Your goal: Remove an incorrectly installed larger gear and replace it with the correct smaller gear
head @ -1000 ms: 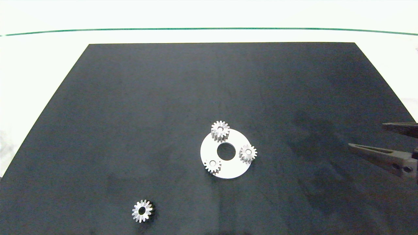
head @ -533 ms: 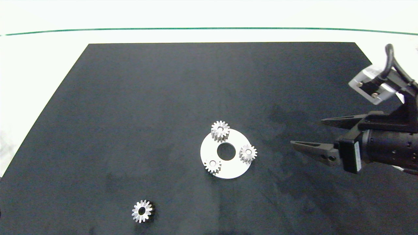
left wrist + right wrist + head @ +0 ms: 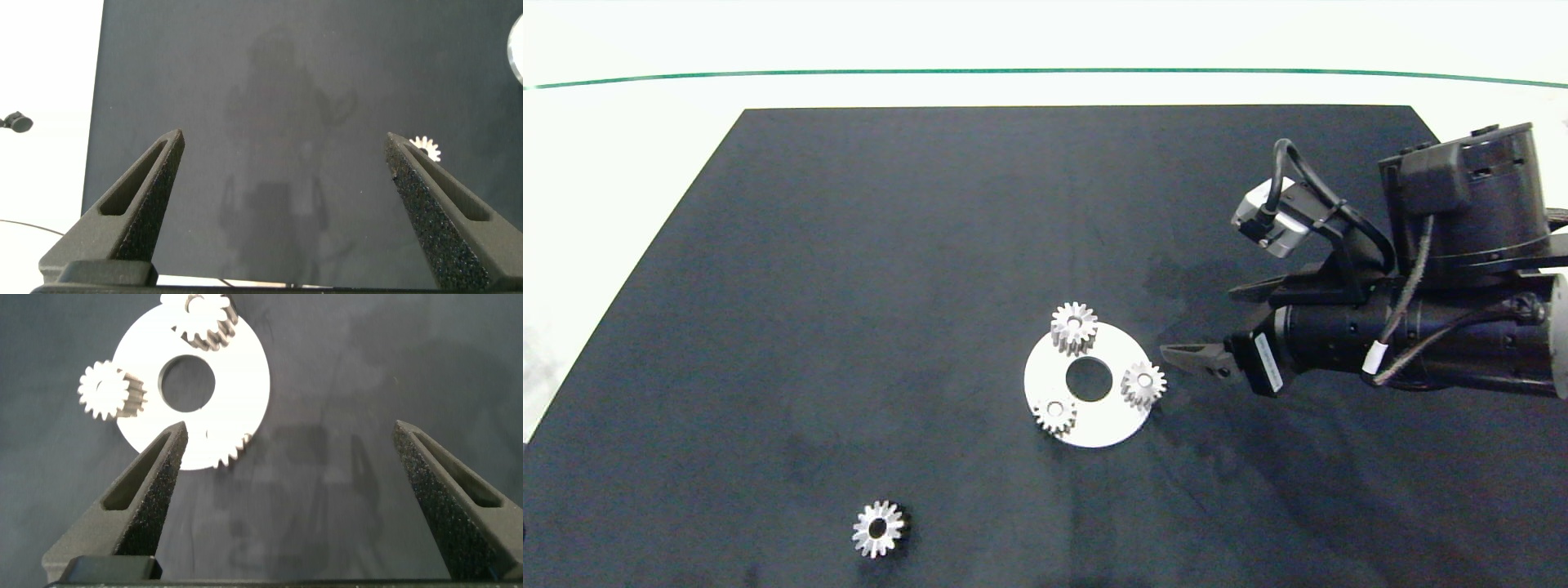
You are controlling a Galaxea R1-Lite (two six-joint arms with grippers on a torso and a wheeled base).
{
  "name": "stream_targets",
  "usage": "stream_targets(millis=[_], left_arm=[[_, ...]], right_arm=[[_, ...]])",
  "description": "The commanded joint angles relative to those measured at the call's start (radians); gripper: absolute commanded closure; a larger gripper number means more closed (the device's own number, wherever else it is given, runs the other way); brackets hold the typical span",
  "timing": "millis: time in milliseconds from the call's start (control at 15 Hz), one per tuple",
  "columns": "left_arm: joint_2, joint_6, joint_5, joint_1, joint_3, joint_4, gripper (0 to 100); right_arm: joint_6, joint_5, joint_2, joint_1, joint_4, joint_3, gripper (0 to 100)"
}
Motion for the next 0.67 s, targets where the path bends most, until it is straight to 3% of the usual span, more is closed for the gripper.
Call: stream_targets(millis=[67,267,467,667], left_arm=[[-0.007,0.0,0.001,0.0,0.0,0.003,0],[-0.008,0.0,0.001,0.002,0.0,0.003,0],[-0.01,-0.002,-0.001,0.002,-0.001,0.003,0],[-0.01,-0.002,0.001,0.002,-0.003,0.003,0]], right_arm=[[-0.002,-0.002,0.088,0.031,0.001,-0.061,0],[-0.014,-0.025,0.142,0.095,0.001,-0.118,0],[-0.051,-0.078,0.197,0.129,-0.013,-0.162,0],[-0.051,-0.087,0.243,0.147,-0.022,-0.201,0]])
